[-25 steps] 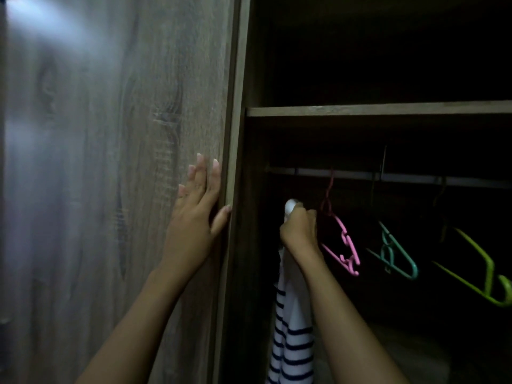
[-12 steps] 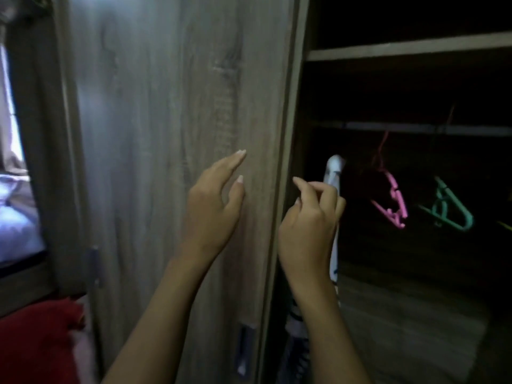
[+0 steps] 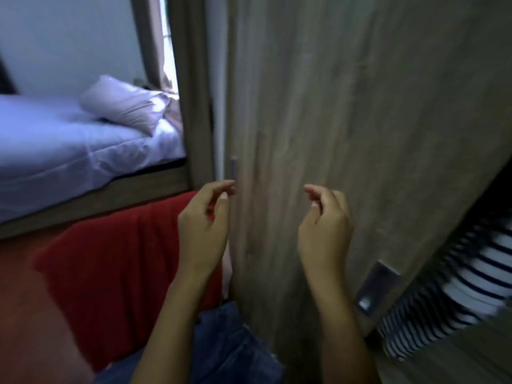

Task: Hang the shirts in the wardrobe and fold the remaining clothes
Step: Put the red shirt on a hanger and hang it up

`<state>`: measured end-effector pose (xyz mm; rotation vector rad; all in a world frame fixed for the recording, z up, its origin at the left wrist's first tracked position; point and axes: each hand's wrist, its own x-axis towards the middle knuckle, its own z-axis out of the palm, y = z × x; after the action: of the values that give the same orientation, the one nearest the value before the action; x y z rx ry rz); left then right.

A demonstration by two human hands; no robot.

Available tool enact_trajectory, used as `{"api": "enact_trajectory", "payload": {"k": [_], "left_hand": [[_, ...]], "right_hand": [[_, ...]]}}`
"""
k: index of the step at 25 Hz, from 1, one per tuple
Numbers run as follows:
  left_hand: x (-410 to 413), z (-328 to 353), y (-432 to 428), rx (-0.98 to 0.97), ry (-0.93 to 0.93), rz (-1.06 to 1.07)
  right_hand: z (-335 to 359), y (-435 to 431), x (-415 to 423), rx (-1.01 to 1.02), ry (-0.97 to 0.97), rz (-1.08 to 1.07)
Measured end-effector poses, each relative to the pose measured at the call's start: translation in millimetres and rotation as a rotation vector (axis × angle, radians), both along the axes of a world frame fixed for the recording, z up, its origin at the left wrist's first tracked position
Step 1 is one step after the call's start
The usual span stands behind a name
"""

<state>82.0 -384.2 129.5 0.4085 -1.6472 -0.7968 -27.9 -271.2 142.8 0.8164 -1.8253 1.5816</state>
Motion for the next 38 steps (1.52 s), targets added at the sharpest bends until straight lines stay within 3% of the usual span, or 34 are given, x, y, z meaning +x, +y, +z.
{"api": "enact_trajectory", "payload": {"k": [9, 15, 20, 25, 30, 33, 36, 38], "left_hand": [[151.7, -143.2, -75.4, 0.346, -0.173, 0.572], [207.0, -167.7, -130.6, 0.602, -0.157, 1.021], [220.3, -190.6, -178.0, 0.949, -0.045, 1.054], [228.9, -209.8, -200.2, 0.884, -0.010, 1.098], [245.3, -226.4, -212.6, 0.890, -0.117, 1.205], [245.0, -233.5, -213.0, 0.918, -0.127, 1.294], [251.6, -238.9, -211.3, 1.059, -0.123, 1.282], [258.6, -238.4, -213.2, 1.035, -0.106, 1.260]], "right_hand": [[-108.0, -125.1, 60.7, 0.386, -0.396, 0.488], [-152.0, -208.1, 71.9, 0.472, -0.550, 0.702], [-189.6, -266.6, 56.7, 0.588, -0.616, 0.682], [-203.5, -310.8, 57.5, 0.680, -0.691, 0.761], [-219.2, -324.0, 66.7, 0.690, -0.668, 0.762], [-217.1, -317.1, 61.9, 0.614, -0.764, 0.757], [-210.4, -308.6, 61.7, 0.434, -0.938, 0.799], [-202.3, -307.6, 63.6, 0.258, -1.089, 0.854]]}}
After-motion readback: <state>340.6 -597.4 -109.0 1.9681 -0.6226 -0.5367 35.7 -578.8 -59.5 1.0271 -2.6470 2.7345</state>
